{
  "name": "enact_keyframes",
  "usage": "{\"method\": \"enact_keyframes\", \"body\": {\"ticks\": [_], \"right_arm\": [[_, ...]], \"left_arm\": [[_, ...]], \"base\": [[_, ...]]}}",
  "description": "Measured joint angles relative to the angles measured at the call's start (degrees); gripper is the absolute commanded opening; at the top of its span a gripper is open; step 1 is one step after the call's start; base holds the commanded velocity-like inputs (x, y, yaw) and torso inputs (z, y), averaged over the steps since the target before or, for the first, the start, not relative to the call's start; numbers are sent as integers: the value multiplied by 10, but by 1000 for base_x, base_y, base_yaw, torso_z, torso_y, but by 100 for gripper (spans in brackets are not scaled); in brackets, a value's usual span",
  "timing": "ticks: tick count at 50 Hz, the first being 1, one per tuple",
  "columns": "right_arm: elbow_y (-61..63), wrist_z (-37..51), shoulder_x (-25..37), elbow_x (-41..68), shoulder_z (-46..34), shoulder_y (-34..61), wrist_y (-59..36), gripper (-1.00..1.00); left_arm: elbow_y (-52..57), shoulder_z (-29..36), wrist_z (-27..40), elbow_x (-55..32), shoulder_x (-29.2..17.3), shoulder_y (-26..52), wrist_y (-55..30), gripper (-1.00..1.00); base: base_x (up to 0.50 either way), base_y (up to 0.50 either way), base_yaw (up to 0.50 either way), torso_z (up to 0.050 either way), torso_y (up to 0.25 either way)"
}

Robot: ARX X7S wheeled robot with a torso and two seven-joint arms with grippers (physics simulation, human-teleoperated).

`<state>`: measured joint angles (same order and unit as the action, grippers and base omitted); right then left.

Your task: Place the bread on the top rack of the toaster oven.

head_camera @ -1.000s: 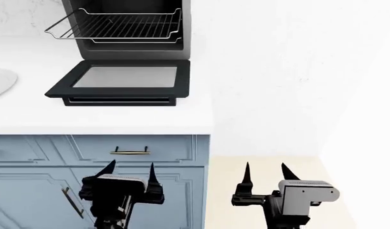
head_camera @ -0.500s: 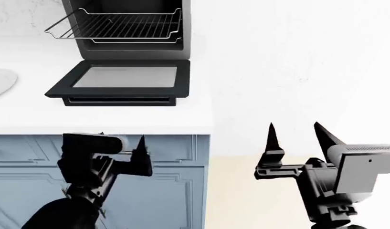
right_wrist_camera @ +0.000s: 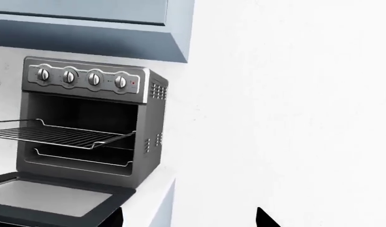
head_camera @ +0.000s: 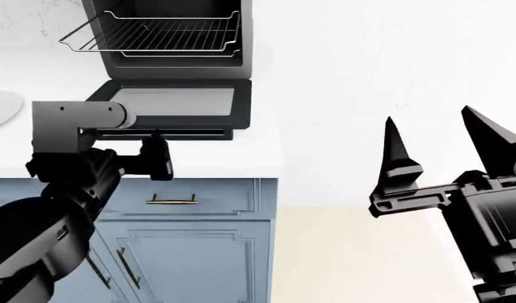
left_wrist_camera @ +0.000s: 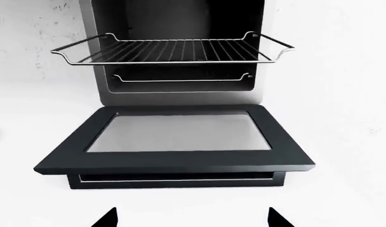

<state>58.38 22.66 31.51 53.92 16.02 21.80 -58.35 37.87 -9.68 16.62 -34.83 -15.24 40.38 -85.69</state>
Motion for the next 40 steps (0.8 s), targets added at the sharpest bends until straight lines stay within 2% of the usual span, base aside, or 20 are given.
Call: {"method": "enact_keyframes", "body": {"ticks": [12,22,40], "right_arm": [[5,32,44,55,7,23,3,100],[10,71,89,101,8,33,24,100],[14,170,236,175,-35,28,157,100]], "left_arm": [[-23,-16,79,-55,-18,55,-25,100],[-31,-24,122,-87,-33,76,-28,100],[-51,-20,170,-105,-54,81,-18,100]], "base": [[0,16,0,0,0],[0,500,0,0,0],[6,500,0,0,0]]}}
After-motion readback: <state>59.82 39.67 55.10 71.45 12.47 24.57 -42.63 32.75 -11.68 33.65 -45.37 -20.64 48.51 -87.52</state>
